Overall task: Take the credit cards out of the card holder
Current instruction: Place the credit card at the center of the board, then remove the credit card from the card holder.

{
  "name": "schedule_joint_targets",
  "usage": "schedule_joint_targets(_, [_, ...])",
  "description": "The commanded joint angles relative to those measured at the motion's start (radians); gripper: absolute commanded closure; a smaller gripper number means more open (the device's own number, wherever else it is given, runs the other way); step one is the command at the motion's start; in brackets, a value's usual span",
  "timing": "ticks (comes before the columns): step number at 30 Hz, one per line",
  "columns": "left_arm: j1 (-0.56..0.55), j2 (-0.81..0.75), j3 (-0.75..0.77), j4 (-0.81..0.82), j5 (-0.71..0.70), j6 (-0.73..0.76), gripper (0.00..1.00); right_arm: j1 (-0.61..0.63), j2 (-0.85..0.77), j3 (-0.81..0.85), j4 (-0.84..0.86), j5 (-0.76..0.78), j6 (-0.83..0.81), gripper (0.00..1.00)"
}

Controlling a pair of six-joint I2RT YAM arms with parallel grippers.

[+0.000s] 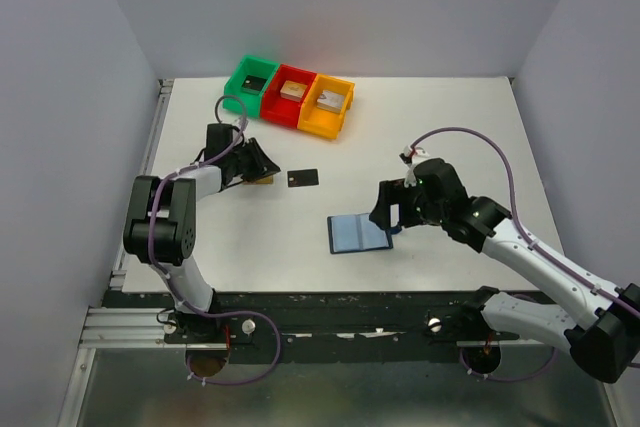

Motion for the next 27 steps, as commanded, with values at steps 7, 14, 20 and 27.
schedule_joint_targets(7, [-0.187, -0.441, -0.08, -0.299, -0.705, -0.049, 0.43, -0.166, 0.069, -0.02, -0.083, 0.133, 0.103, 0.04])
schedule_joint_targets(14, [-0.201, -0.514, -0.133, -0.294, -0.387, -0.169, 0.13, -0.193, 0.111, -0.07, -0.023, 0.086, 0.091, 0.36])
schedule_joint_targets(20, [-0.203, -0.555, -0.359, 0.1, -0.143, -0.334, 0.01, -0.191, 0.166, -0.079, -0.015, 0.055, 0.091, 0.47])
schedule_joint_targets(27, [-0.308, -0.633, -0.259, -0.232, -0.385, -0.207, 0.01, -0.193, 0.281, -0.063, -0.016, 0.055, 0.087, 0.44])
